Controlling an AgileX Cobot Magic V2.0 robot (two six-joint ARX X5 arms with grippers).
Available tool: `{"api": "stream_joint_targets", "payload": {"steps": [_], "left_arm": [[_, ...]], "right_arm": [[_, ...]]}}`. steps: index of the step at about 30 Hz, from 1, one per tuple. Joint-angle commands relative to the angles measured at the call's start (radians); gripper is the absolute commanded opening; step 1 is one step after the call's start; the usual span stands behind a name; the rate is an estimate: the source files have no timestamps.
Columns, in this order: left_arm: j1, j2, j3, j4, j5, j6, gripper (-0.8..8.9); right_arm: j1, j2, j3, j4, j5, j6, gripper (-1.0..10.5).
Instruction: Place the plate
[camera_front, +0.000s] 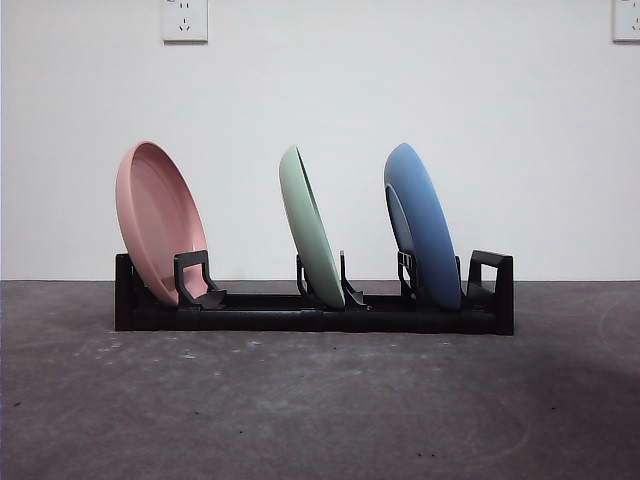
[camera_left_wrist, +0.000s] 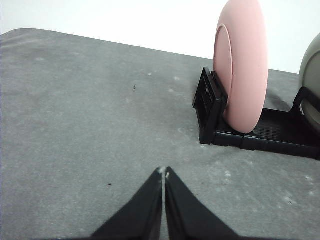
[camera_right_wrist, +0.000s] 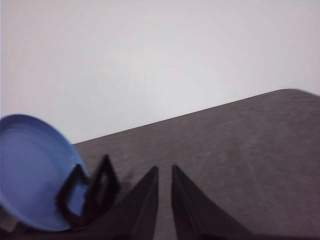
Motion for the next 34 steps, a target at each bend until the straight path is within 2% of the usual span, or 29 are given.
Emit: {"api": "stream_joint_targets", "payload": {"steps": [1,8,12,19,23,30,34], "left_arm": [[0.0,0.002,-0.02,-0.006,-0.003,-0.01,0.09],[0.0,0.018,-0.019,-0.006,-0.002,-0.043,0.1],[0.0,0.048,0.002,-0.004,-0.002,-0.105,0.11],[-0.014,0.153,0.093,0.053,0.002,-0.215,0.1],[-0.021,0.263,0.201,0.055,0.012,-0.22,0.1],[-0.022,0.491,0.43,0.023,0.125,-0.22,0.1],[-0.029,0.628,0.59,-0.058,0.225,-0.208,0.1]], "right_arm": [[0.0,-0.003,-0.001,0.018,-0.041,0.033,0.4],[0.0,-0.003,-0.001,-0.028,-0.158,0.044,0.2],[0.0,0.004,0.029,-0.088,-0.201,0.11,0.1],[0.0,0.086,0.179,-0.236,-0.225,0.136,0.1],[0.0,0.157,0.291,-0.309,-0.295,0.148,0.1],[0.0,0.299,0.512,-0.399,-0.393,0.133,0.1],[0.0,0.405,0.631,-0.436,-0.51,0.125,0.1]]}}
